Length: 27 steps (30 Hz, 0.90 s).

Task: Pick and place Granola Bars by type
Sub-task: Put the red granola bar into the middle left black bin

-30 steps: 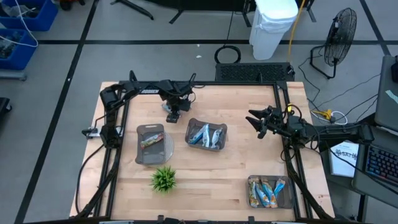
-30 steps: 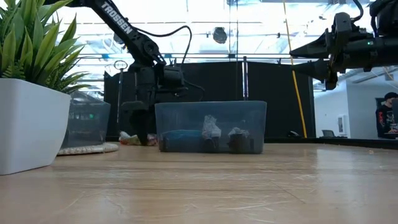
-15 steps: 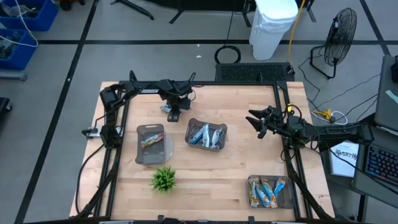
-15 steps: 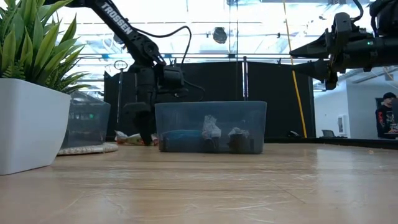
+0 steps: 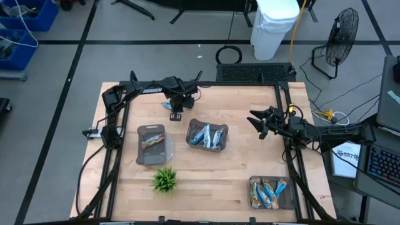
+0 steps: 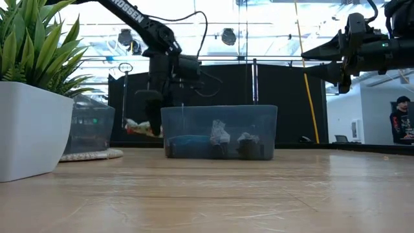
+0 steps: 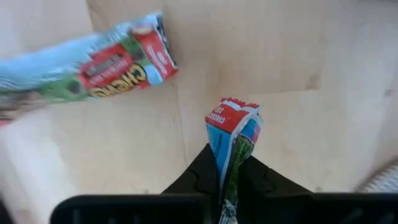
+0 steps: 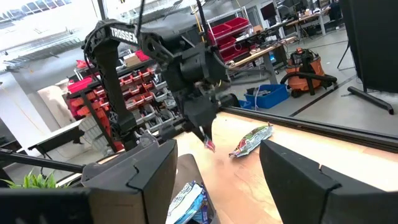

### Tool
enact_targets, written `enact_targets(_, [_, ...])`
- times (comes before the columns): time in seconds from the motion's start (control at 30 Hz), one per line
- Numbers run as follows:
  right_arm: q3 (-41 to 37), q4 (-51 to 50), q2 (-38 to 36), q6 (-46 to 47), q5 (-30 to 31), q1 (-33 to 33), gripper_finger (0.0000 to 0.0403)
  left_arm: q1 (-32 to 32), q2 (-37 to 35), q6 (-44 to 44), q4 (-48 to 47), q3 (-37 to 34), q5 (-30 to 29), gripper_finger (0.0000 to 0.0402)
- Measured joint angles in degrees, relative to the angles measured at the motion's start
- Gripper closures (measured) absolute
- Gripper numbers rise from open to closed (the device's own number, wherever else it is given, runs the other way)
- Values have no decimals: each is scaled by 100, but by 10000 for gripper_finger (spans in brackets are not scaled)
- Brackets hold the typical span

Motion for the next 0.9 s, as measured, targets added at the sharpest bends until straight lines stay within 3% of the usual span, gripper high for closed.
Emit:
enact_targets(0.1, [-2, 0, 0, 0, 0, 0, 181, -25, 0, -133, -484, 407, 41, 387])
enact_targets(0.43, [0, 0, 0, 0, 0, 0, 181, -168, -608, -1806, -1755, 1427, -120, 389])
enact_targets(0.9, [0, -2, -2, 0, 0, 0, 181, -1115, -2227, -3678, -2731, 1502, -229, 389])
